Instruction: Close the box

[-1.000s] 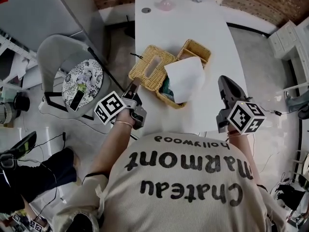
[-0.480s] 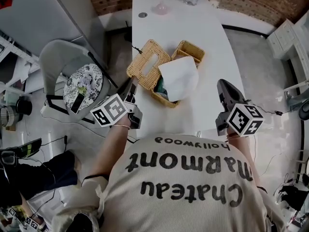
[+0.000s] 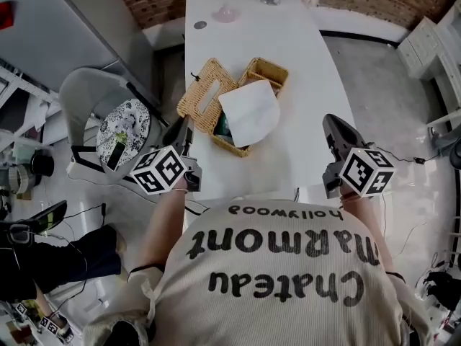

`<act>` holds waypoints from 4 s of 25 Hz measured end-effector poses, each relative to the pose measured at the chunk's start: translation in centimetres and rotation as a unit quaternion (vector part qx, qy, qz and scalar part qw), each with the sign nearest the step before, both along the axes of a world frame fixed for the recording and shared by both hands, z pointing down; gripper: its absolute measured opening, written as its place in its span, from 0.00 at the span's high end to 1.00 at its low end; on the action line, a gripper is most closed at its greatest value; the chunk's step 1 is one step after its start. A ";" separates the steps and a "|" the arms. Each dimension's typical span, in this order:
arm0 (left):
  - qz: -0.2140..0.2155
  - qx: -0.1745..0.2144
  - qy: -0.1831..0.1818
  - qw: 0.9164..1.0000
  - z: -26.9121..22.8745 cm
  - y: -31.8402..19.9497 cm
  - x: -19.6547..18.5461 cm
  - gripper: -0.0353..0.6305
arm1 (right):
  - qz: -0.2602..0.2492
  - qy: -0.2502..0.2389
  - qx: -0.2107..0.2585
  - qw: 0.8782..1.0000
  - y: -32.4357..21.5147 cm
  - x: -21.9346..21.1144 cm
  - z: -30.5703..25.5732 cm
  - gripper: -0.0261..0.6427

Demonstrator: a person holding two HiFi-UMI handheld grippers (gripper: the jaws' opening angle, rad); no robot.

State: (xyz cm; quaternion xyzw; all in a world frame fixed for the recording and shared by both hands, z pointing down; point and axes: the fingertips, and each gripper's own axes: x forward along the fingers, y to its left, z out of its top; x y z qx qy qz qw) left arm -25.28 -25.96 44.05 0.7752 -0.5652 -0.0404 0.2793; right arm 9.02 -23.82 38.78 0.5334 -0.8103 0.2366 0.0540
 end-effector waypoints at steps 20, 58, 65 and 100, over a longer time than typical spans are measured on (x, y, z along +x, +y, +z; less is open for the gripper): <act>0.018 0.031 -0.094 0.995 -1.5 3.3 4.9 0.88 | -0.012 -0.047 -0.014 0.999 0.9 4.0 1.3 0.96; 0.181 0.031 -0.256 0.949 1.6 5.3 11.3 0.79 | -0.017 -0.060 -0.031 0.998 1.2 4.3 1.9 0.96; 0.187 0.044 -0.318 0.928 2.6 5.5 11.6 0.79 | -0.015 -0.062 -0.033 0.997 1.4 4.4 2.2 0.96; 0.252 0.017 -0.463 0.850 6.5 6.4 12.6 0.75 | -0.012 -0.066 -0.052 0.996 1.1 5.2 3.7 0.96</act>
